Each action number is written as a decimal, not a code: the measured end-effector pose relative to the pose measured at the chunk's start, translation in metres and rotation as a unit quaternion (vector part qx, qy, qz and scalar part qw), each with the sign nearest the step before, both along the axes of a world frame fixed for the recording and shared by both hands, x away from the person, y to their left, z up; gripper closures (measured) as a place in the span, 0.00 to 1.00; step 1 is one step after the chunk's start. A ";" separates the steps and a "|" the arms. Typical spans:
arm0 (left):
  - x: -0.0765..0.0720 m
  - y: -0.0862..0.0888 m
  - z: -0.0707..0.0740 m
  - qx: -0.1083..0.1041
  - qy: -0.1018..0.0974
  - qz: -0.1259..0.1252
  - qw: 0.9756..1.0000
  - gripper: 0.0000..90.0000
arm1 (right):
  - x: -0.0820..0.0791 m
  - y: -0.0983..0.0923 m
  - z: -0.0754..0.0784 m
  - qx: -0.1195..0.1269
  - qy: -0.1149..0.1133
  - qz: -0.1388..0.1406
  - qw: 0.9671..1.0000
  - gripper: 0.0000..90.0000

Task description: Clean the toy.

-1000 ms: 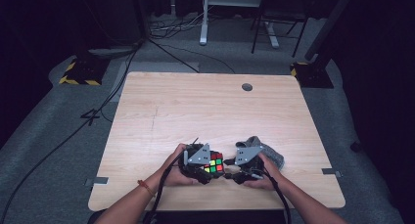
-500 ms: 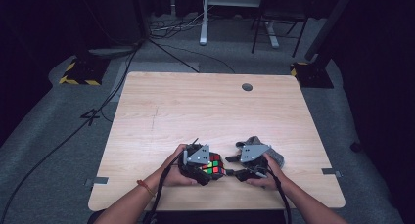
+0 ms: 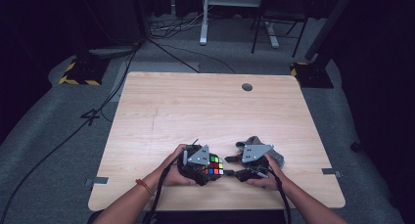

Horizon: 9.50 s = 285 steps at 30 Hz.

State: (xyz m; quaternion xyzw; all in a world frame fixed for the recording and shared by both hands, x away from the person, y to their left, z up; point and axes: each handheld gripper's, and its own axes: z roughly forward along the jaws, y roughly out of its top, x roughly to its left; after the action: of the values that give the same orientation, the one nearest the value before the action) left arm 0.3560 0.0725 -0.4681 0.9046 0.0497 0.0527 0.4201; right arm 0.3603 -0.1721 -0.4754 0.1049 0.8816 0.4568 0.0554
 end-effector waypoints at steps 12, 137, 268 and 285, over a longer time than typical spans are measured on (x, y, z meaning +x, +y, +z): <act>0.002 0.003 -0.009 0.045 0.020 0.013 0.999 0.27 | -0.002 0.001 0.004 -0.013 -0.008 0.000 1.000 0.53; 0.005 -0.029 0.019 0.071 -0.023 0.059 0.996 0.38 | 0.007 -0.020 0.055 -0.014 -0.052 -0.102 0.993 0.82; -0.001 -0.033 0.026 0.055 -0.046 0.060 0.996 0.37 | -0.011 -0.021 0.055 0.025 -0.046 -0.057 0.997 0.84; -0.002 -0.038 0.021 0.066 -0.039 0.050 0.996 0.37 | 0.002 -0.010 0.051 -0.006 -0.048 -0.078 0.996 0.84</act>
State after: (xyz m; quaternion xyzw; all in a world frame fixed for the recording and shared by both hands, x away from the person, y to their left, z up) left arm 0.3541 0.0340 -0.4467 0.9240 0.0752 0.1120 0.3579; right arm 0.3618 -0.1817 -0.4242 0.1509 0.8699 0.4502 0.1339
